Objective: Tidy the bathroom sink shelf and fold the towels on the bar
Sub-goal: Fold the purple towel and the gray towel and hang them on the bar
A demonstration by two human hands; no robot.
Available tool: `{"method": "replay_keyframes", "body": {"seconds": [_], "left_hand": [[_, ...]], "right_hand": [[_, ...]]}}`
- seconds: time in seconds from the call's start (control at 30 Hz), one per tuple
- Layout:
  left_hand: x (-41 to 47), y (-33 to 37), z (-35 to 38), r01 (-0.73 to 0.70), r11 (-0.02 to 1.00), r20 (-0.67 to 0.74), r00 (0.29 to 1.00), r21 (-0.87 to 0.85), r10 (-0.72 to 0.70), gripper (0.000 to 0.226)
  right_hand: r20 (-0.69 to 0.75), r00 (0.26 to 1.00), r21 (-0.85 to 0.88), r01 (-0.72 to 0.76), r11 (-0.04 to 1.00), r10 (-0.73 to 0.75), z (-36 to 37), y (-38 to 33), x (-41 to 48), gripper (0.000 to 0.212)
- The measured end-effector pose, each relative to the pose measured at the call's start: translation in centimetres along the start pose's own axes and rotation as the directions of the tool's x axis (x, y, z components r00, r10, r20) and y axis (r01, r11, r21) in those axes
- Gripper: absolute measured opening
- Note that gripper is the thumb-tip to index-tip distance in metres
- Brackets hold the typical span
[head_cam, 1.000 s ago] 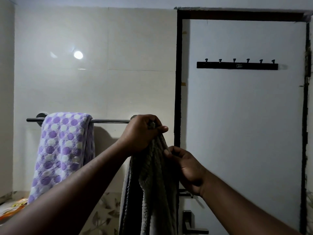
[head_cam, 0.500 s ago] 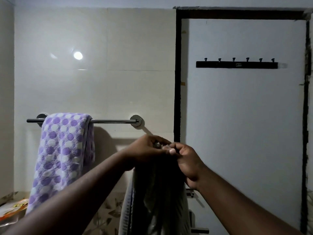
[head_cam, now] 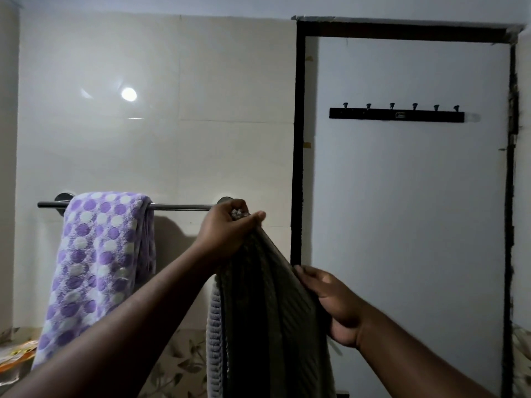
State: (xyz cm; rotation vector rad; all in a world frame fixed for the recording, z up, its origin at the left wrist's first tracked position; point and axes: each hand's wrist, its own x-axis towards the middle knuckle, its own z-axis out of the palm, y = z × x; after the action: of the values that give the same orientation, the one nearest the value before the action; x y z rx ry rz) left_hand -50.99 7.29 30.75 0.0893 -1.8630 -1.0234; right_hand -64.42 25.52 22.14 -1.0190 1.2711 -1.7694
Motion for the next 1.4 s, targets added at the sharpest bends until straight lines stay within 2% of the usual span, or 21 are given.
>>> {"method": "replay_keyframes", "body": {"seconds": [0.1, 0.2, 0.27, 0.3, 0.37, 0.43, 0.57, 0.63, 0.7, 0.77, 0.8, 0.87, 0.93, 0.97, 1.0, 1.1, 1.2, 1.33, 1.4], "left_hand": [[0.4, -0.3, -1.1, 0.040, 0.993, -0.015, 0.999, -0.107, -0.042, 0.027], [-0.7, -0.8, 0.5, 0.126, 0.980, 0.172, 0.980, -0.156, -0.099, 0.032], [-1.6, -1.0, 2.5, 0.150, 0.979, 0.290, 0.951, -0.139, -0.105, 0.024], [-2.0, -0.8, 3.3, 0.148, 0.979, 0.316, 0.944, -0.140, -0.098, 0.028], [-2.1, -0.4, 4.2, 0.111, 0.987, 0.288, 0.955, -0.115, -0.074, 0.033], [-1.8, -0.1, 4.0, 0.076, 0.997, 0.246, 0.967, -0.030, -0.066, 0.033], [-2.0, 0.2, 3.7, 0.077, 0.995, 0.325, 0.941, 0.058, -0.092, 0.022], [-1.6, 0.7, 3.1, -0.014, 0.975, 0.255, 0.966, 0.221, -0.044, 0.014], [-0.7, 1.0, 1.7, -0.068, 0.925, 0.117, 0.993, 0.375, 0.025, 0.011], [-0.2, 1.0, 0.2, -0.053, 0.892, -0.018, 0.998, 0.450, 0.068, 0.015], [-0.2, 0.8, -0.2, -0.046, 0.890, -0.026, 0.998, 0.453, 0.065, 0.015], [-0.9, 0.4, 0.4, -0.050, 0.927, 0.137, 0.991, 0.372, -0.001, 0.016], [-2.2, 0.2, 2.1, -0.027, 0.958, 0.352, 0.933, 0.286, -0.078, 0.028], [-2.6, 0.0, 2.9, -0.034, 0.957, 0.396, 0.914, 0.287, -0.086, 0.032], [-2.7, -0.1, 3.5, -0.055, 0.952, 0.382, 0.922, 0.303, -0.068, 0.033], [-1.9, -0.4, 3.5, -0.063, 0.917, 0.223, 0.974, 0.394, -0.028, 0.034], [-1.4, -0.6, 2.5, -0.058, 0.899, 0.132, 0.991, 0.435, 0.000, 0.032], [-0.3, -1.3, -0.2, 0.065, 0.926, -0.090, 0.995, 0.372, -0.033, 0.027], [-0.4, -1.8, -0.5, 0.093, 0.922, -0.071, 0.995, 0.377, -0.071, 0.024]], "right_hand": [[-0.119, 0.991, 0.059, 0.076, 0.995, -0.069, -0.9, 0.3, -0.1, 0.038], [-0.225, 0.956, -0.068, 0.175, 0.982, -0.186, 0.4, -1.2, 0.9, 0.021], [-0.238, 0.942, -0.174, 0.200, 0.964, -0.238, 1.9, -2.4, 1.9, 0.009], [-0.239, 0.937, -0.180, 0.216, 0.960, -0.255, 2.5, -3.0, 2.3, 0.007], [-0.242, 0.931, -0.133, 0.248, 0.960, -0.274, 3.2, -3.8, 3.0, 0.014], [-0.223, 0.934, -0.101, 0.263, 0.959, -0.280, 3.2, -4.3, 3.0, 0.011], [-0.160, 0.949, -0.133, 0.252, 0.958, -0.272, 2.2, -4.5, 2.4, 0.019], [-0.109, 0.982, -0.098, 0.145, 0.985, -0.155, 1.3, -3.6, 1.8, 0.022], [-0.104, 0.994, -0.098, 0.023, 0.995, -0.033, 0.2, -2.3, 1.0, 0.035], [-0.142, 0.990, -0.084, 0.012, 0.996, -0.024, -0.7, -1.4, 0.5, 0.040], [-0.171, 0.983, -0.078, 0.046, 0.996, -0.059, -0.8, -1.3, 0.4, 0.037], [-0.222, 0.964, -0.098, 0.128, 0.987, -0.147, -0.2, -1.9, 0.7, 0.031], [-0.199, 0.962, -0.122, 0.167, 0.978, -0.189, 0.9, -2.7, 1.3, 0.031], [-0.175, 0.966, -0.127, 0.170, 0.977, -0.191, 1.5, -3.1, 1.6, 0.033], [-0.158, 0.970, -0.126, 0.169, 0.978, -0.188, 2.0, -3.3, 2.0, 0.033], [-0.132, 0.974, -0.068, 0.179, 0.982, -0.187, 2.2, -3.6, 2.4, 0.031], [-0.072, 0.985, -0.078, 0.150, 0.986, -0.155, 1.0, -3.0, 2.2, 0.035], [-0.093, 0.992, -0.107, 0.080, 0.991, -0.090, -0.4, -1.6, 1.5, 0.019], [-0.149, 0.978, -0.161, 0.124, 0.979, -0.149, -0.5, -1.6, 1.7, 0.010]]}}
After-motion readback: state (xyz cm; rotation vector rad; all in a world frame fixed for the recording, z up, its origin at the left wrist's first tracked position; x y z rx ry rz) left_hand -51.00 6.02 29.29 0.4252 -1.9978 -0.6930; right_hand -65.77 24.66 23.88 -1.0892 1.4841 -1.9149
